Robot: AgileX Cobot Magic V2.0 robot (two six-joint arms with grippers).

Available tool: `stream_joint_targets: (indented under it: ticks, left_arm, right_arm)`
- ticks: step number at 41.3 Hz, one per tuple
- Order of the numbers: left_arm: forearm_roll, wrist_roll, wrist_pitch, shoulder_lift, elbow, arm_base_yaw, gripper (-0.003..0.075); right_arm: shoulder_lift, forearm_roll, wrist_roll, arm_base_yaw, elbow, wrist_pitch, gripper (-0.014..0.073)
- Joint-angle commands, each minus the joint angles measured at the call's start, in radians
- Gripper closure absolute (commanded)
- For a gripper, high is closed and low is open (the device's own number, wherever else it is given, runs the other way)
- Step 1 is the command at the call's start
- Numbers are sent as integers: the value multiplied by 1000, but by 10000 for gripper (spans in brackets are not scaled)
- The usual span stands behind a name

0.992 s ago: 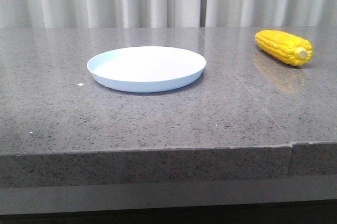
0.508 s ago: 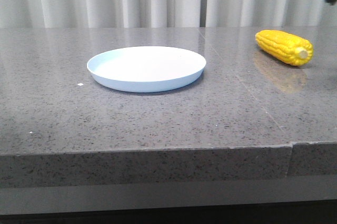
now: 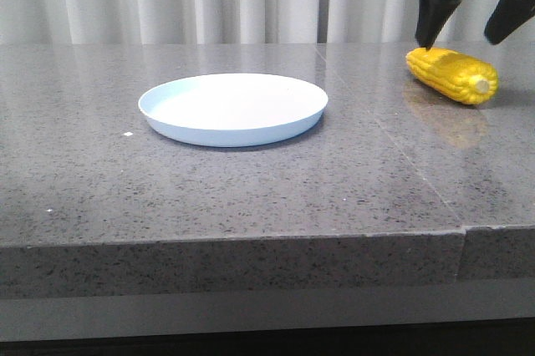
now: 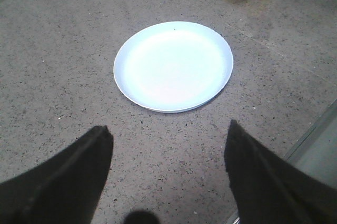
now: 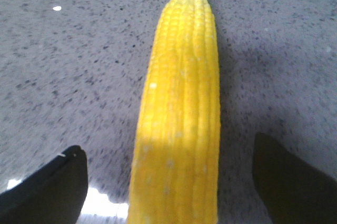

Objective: Place corn on plate with both arms
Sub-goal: 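Lower the right gripper over the yellow corn and close on it, then lift the corn with the right gripper and carry it over the plate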

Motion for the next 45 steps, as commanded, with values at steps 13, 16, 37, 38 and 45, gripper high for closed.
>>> stream_joint_targets:
  ticks: [13,16,37,38,45]
  left_arm:
    - [-21,-1,-63,-5,-26,-7,272]
    - [-21,-1,-63,-5,-26,-7,272]
    - [-21,-1,-63,-5,-26,-7,272]
    - [-21,-1,-63,-5,-26,-7,272]
    - [-21,-1,-63,-5,-26,-7,272]
  right_arm:
    - [85,-32,-12,-2,-99,-51,-51]
    - [91,-32,-12,-2,-99,-50,5]
    - [-47,-13,-12,87,-99,37,326]
    - [-58,-13,-12,108,-99,43,326]
    - [-117,-9,-12,244,-99,66,325]
